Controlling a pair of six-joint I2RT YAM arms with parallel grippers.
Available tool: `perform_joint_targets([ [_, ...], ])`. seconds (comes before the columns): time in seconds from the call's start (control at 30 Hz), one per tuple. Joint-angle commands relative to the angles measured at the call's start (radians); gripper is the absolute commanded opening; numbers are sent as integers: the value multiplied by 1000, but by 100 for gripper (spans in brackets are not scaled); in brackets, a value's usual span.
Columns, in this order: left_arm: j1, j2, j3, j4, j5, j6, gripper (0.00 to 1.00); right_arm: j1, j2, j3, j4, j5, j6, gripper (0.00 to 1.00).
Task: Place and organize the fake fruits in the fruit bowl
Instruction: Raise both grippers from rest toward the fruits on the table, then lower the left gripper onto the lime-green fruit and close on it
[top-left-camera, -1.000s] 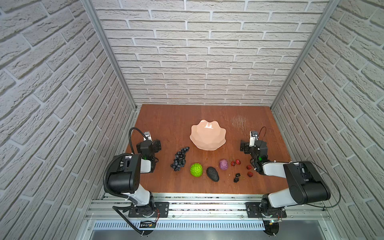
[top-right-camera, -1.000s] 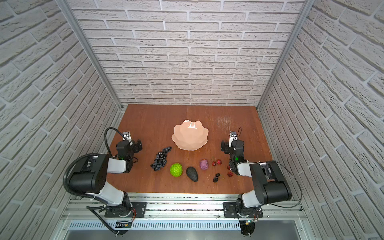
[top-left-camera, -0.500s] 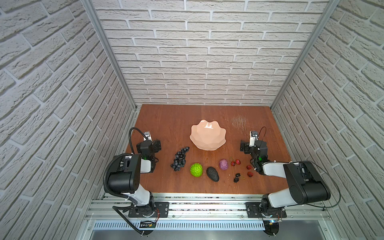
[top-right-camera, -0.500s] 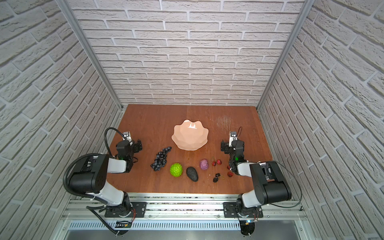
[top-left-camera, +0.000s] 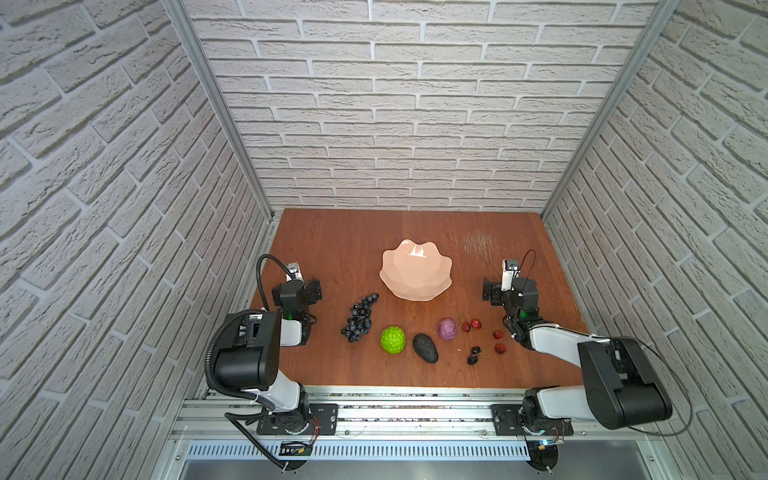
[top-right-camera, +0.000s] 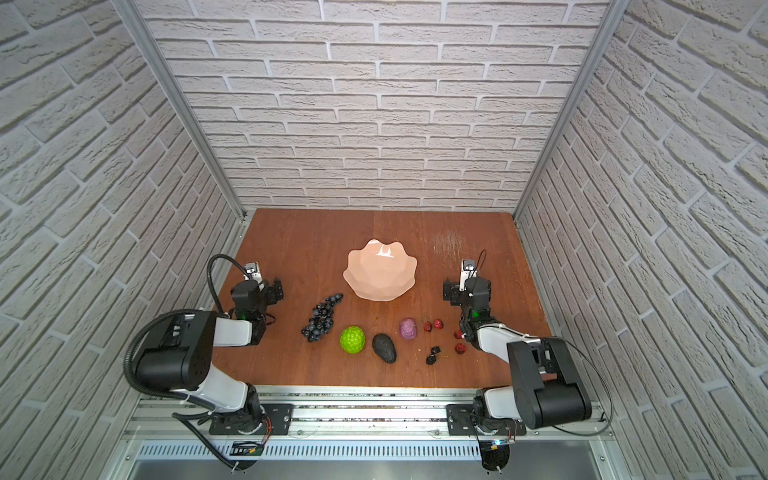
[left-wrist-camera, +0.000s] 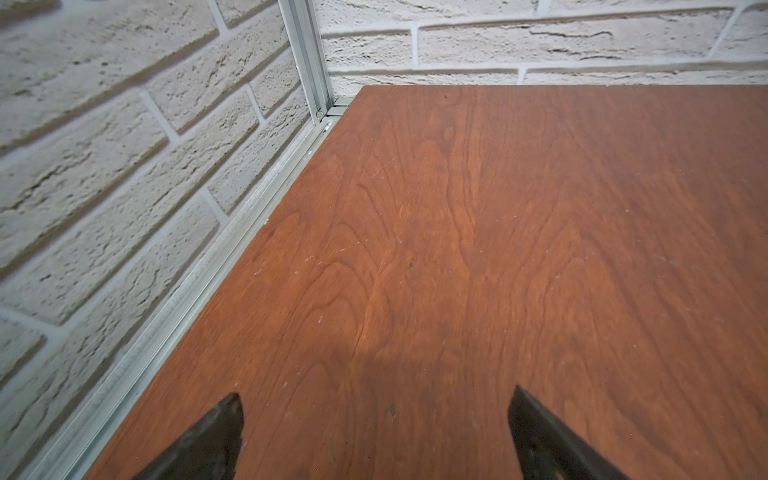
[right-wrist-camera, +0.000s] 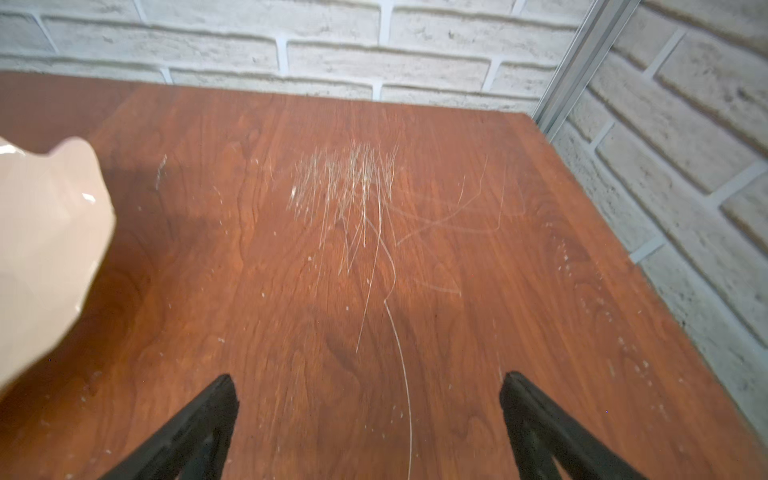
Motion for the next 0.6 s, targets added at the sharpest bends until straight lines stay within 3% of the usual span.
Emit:
perform_joint_targets([
  [0.0, -27, -93, 62, -109, -85, 16, 98, 3, -125, 82, -156, 0, 43, 99],
  [0.1, 7, -176, 172, -346, -65, -11, 98, 3, -171, 174, -311, -53, 78, 99],
  [0.2, -9, -207, 288, -549, -121, -6, 98, 5, -187, 249, -437, -105, 115, 100],
  [0.33, -66, -245, 503, -981, -169, -177, 98, 24, -218, 327, -578, -174, 160, 99],
  [0.43, -170, -254, 629, -1249, -138, -257, 98, 82, -226, 371, -665, -192, 150, 98],
  [0.57, -377, -272, 707, -1469, -110, -355, 98, 158, -203, 442, -766, -204, 146, 97],
])
